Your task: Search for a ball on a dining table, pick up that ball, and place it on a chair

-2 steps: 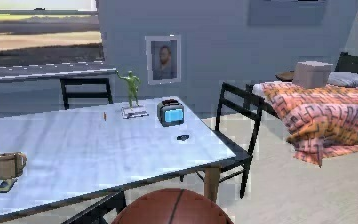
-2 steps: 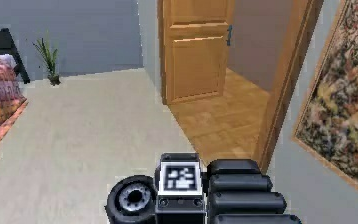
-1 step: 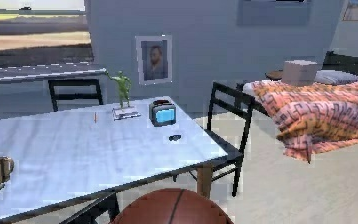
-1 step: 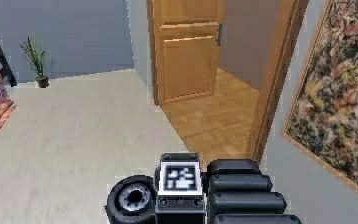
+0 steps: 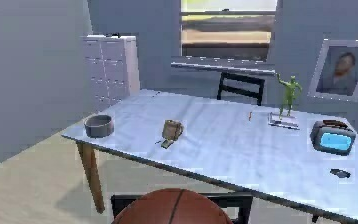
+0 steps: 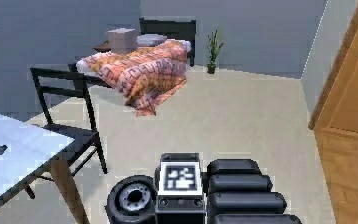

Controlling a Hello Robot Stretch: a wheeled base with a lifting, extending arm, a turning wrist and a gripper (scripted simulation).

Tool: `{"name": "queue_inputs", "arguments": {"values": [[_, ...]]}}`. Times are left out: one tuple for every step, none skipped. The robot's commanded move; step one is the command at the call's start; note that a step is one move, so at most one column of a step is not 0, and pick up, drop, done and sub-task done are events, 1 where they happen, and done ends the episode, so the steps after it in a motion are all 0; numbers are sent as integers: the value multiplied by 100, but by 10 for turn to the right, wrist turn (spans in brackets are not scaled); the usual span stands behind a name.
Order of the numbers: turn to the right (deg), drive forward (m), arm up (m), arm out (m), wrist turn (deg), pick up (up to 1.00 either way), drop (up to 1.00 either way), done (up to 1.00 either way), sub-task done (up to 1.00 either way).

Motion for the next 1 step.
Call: {"name": "queue_inputs", "arguments": {"values": [[-450, 0, 0, 0, 0, 0, 0, 0, 0]]}}
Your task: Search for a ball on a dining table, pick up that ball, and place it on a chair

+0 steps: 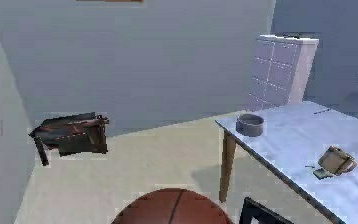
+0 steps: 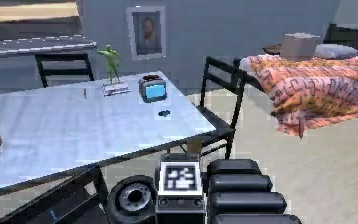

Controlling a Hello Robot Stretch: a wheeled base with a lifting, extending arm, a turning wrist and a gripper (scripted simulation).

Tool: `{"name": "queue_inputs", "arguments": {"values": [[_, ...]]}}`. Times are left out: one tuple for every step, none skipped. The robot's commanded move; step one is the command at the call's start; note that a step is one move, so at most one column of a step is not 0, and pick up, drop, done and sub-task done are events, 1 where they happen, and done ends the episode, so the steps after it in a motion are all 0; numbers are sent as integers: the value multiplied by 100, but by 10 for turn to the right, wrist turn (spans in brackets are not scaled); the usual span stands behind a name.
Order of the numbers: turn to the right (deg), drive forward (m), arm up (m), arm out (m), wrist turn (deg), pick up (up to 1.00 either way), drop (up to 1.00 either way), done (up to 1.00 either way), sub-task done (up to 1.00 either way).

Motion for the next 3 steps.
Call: {"name": "queue_inputs", "arguments": {"values": [[-450, 0, 0, 0, 0, 0, 0, 0, 0], [-120, 0, 0, 0, 0, 0, 0, 0, 0], [0, 0, 0, 40, 0, 0, 0, 0, 0]]}}
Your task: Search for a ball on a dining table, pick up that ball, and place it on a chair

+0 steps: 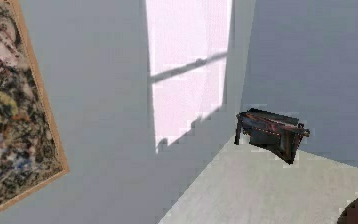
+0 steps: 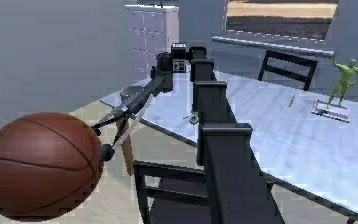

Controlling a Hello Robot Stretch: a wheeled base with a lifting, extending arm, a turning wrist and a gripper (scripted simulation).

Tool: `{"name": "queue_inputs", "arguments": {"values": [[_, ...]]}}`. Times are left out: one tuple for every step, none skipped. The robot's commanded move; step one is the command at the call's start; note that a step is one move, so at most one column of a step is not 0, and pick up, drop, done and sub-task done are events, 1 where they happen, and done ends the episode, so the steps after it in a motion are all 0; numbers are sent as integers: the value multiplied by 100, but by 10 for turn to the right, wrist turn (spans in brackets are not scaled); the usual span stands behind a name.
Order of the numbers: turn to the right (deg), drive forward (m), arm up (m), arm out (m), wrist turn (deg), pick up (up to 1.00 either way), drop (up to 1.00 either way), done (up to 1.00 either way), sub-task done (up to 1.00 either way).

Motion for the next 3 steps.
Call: {"name": "queue_inputs", "arguments": {"values": [[0, 0, 0, 0, 450, 0, 0, 0, 0], [0, 0, 0, 0, 450, 0, 0, 0, 0], [0, 0, 0, 0, 450, 0, 0, 0, 0]]}}
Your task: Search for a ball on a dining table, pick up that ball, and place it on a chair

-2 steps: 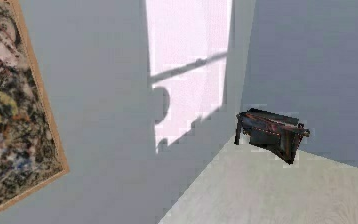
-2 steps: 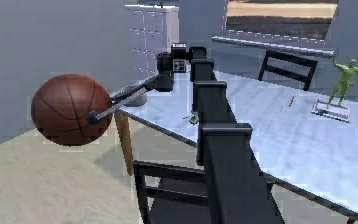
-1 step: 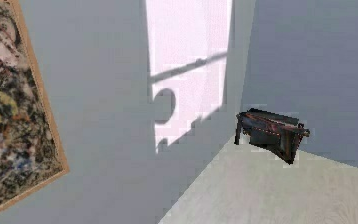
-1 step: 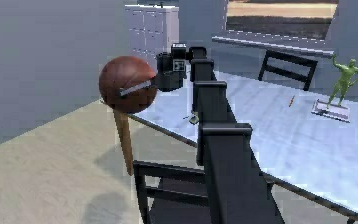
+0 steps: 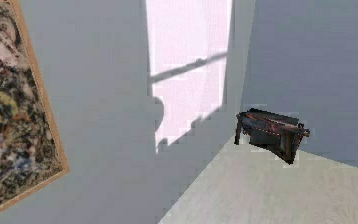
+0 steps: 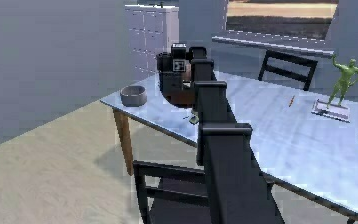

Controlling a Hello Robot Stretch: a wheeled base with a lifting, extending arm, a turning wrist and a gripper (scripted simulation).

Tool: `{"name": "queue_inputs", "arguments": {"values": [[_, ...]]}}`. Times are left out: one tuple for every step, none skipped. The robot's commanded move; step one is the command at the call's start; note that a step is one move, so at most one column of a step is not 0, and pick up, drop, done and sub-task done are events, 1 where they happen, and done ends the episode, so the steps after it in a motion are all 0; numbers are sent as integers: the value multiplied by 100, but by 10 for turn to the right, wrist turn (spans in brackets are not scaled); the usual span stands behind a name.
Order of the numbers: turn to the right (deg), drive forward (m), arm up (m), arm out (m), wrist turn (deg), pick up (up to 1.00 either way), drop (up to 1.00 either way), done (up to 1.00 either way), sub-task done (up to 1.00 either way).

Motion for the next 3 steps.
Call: {"name": "queue_inputs", "arguments": {"values": [[0, 0, 0, 0, 210, 0, 0, 0, 0], [0, 0, -30, 0, 0, 0, 0, 0, 0], [0, 0, -50, 0, 0, 0, 0, 0, 0]]}}
